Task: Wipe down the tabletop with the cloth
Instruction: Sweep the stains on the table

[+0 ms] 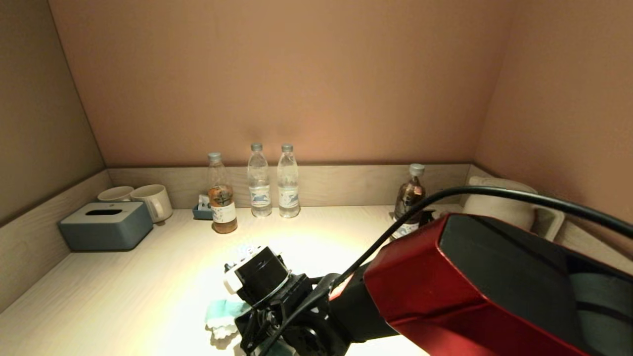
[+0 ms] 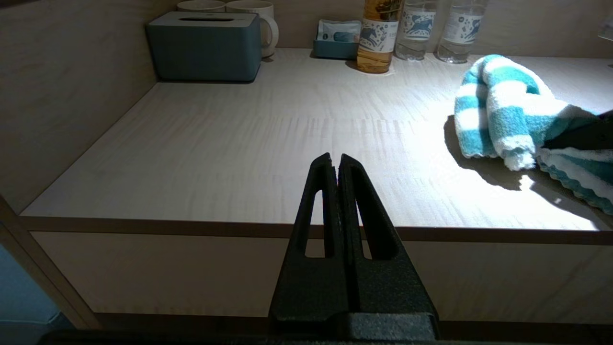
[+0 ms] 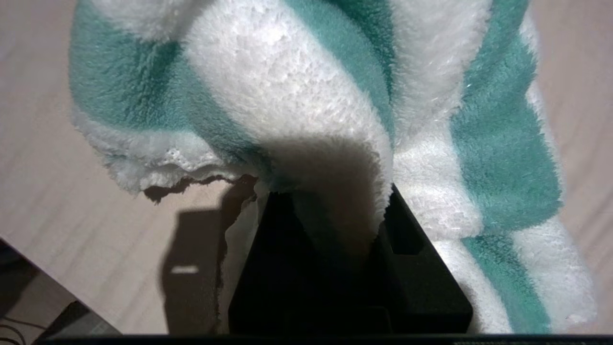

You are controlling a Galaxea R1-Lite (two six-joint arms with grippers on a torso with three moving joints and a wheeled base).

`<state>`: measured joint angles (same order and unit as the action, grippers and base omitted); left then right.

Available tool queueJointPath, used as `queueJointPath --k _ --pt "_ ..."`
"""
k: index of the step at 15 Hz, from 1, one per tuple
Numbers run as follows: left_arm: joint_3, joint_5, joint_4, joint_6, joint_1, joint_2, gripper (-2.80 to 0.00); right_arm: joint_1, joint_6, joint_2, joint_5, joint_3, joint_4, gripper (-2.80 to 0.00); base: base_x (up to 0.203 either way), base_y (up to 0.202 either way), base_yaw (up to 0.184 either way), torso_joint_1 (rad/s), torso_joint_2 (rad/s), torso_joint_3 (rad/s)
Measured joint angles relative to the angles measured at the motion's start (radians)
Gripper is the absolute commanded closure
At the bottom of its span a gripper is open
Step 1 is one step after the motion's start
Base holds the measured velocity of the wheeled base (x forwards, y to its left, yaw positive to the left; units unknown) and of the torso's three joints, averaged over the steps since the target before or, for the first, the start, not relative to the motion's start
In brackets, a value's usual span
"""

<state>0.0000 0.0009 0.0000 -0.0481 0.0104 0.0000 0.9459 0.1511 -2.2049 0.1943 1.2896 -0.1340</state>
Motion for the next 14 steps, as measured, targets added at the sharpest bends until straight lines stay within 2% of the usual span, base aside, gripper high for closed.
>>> queueJointPath --k 4,8,14 --pt "0.000 0.000 0.000 0.000 0.000 0.000 0.00 -0.055 0.011 0.095 0.028 -0.197 -0.037 0.00 0.000 0.000 0.000 0.000 0.00 0.000" --pt "0.000 0.000 0.000 0.000 0.000 0.000 0.00 -0.201 0.001 0.182 0.044 -0.416 -0.138 0.00 0.000 0.000 0.000 0.000 0.00 0.000" --pt "0.000 0.000 0.000 0.000 0.000 0.000 0.00 -0.377 -0.019 0.375 0.043 -0.502 -0.234 0.00 0.000 0.000 0.000 0.000 0.00 0.000"
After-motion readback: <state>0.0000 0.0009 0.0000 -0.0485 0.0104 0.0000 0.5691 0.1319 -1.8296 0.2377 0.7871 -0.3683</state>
